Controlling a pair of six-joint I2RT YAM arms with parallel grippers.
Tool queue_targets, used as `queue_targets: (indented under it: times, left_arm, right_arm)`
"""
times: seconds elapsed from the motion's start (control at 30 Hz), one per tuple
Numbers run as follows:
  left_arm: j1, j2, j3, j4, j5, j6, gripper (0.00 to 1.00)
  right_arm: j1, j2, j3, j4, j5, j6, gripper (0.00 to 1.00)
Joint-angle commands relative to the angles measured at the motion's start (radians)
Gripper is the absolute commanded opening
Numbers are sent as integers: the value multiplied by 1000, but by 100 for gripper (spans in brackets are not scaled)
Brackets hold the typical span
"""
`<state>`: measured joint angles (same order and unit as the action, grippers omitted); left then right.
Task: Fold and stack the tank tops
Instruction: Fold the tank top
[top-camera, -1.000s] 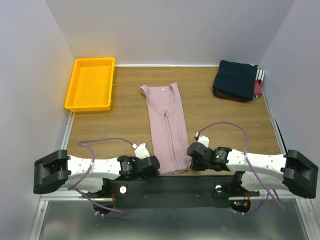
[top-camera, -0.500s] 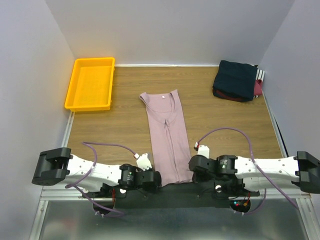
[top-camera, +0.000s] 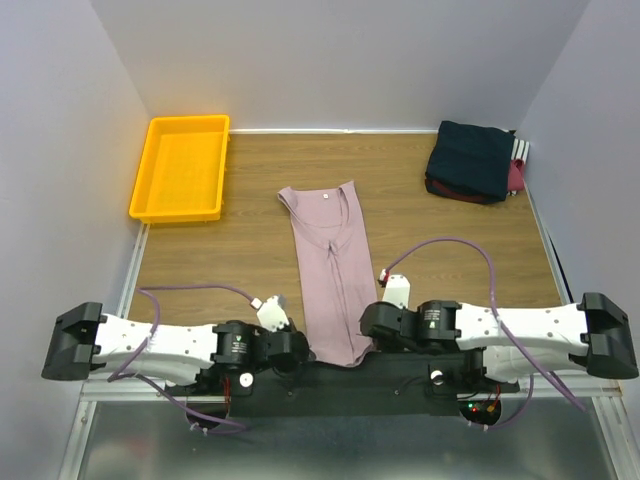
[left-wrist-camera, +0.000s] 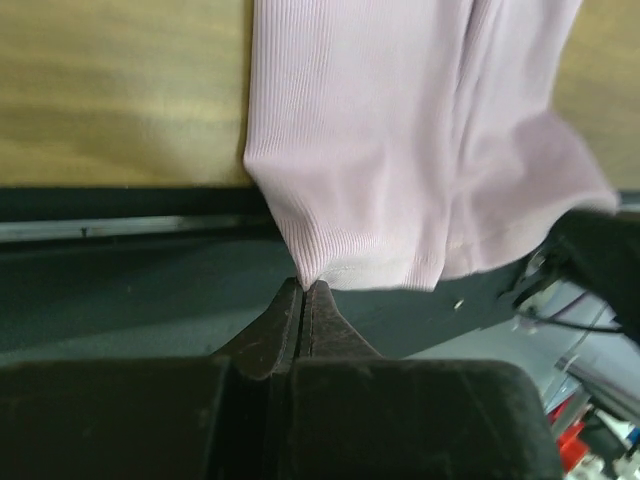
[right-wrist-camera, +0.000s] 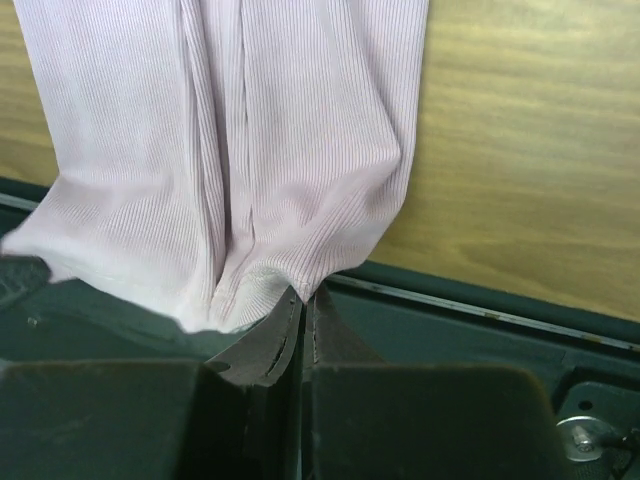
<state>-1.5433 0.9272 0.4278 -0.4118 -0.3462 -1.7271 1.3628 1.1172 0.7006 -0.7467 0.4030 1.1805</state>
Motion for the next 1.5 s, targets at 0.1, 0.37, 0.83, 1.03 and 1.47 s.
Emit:
queue_targets:
  times: [0.1, 0.37, 0.83, 1.03, 1.47]
  left_arm:
    - [194, -25, 43, 11, -68, 164, 0]
    - [380, -25, 78, 68, -85, 361, 0]
    - [644, 133, 201, 205, -73, 647, 0]
    - [716, 194, 252, 255, -50, 719, 0]
    - [867, 357, 364, 360, 27, 853, 0]
  right_arm:
    - [-88, 26, 80, 1, 112, -77, 0]
    - [-214, 85, 160, 73, 131, -226, 0]
    - [-384, 243, 256, 260, 140, -410, 0]
    - [-442, 300, 312, 300, 114, -462, 0]
    - [-593, 446, 399, 400, 7, -541, 0]
